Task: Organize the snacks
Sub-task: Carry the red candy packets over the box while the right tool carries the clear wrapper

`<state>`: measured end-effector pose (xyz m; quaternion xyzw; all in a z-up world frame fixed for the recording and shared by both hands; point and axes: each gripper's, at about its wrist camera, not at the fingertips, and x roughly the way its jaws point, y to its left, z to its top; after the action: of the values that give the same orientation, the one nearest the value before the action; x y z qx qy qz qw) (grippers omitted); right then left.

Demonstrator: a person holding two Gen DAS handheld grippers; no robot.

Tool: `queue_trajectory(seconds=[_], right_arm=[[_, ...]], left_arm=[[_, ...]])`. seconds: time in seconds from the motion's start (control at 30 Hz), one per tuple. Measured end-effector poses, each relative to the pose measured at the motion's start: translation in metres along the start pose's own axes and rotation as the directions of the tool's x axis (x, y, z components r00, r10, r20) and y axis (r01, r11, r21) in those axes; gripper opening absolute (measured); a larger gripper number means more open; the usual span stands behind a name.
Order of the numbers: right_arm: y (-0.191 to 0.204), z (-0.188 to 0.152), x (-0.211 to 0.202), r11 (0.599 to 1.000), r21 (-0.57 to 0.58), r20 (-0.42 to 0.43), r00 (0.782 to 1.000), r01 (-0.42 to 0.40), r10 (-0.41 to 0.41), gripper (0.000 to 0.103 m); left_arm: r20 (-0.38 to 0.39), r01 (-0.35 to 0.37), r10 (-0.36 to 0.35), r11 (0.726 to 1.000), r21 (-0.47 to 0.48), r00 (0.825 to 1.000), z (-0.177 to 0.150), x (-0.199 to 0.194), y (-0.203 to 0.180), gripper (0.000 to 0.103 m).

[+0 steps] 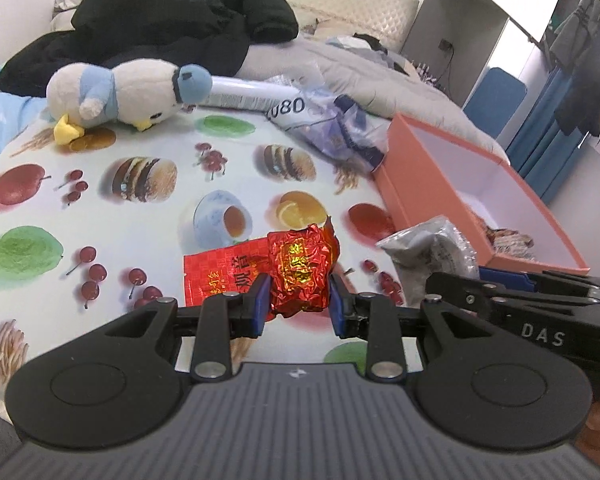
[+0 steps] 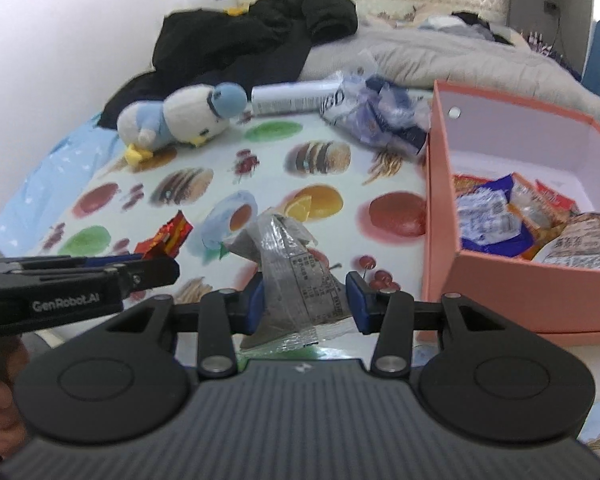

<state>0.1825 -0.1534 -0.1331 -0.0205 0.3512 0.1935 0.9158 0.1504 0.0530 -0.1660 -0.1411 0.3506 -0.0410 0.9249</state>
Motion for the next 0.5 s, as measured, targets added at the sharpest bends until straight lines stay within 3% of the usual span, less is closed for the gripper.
queue_trajectory(seconds=[0.17,0.5], right_arm=[[-0.006,0.005,-0.03,1.0,0.016,0.059,0.998,0.016,-0.017,0.046],[-0.033,0.006,-0.08,0.993,0.091,0.145,0.985,0.08,-0.093,0.046]], left_arm=[[0.029,0.028,-0.025,0.996,-0.085,0.999,0.016,-0.014,-0.009,0.035],[0.066,0.097,-0.098,0.995,0.02,0.993,0.038,-0.037,-0.064,0.035]])
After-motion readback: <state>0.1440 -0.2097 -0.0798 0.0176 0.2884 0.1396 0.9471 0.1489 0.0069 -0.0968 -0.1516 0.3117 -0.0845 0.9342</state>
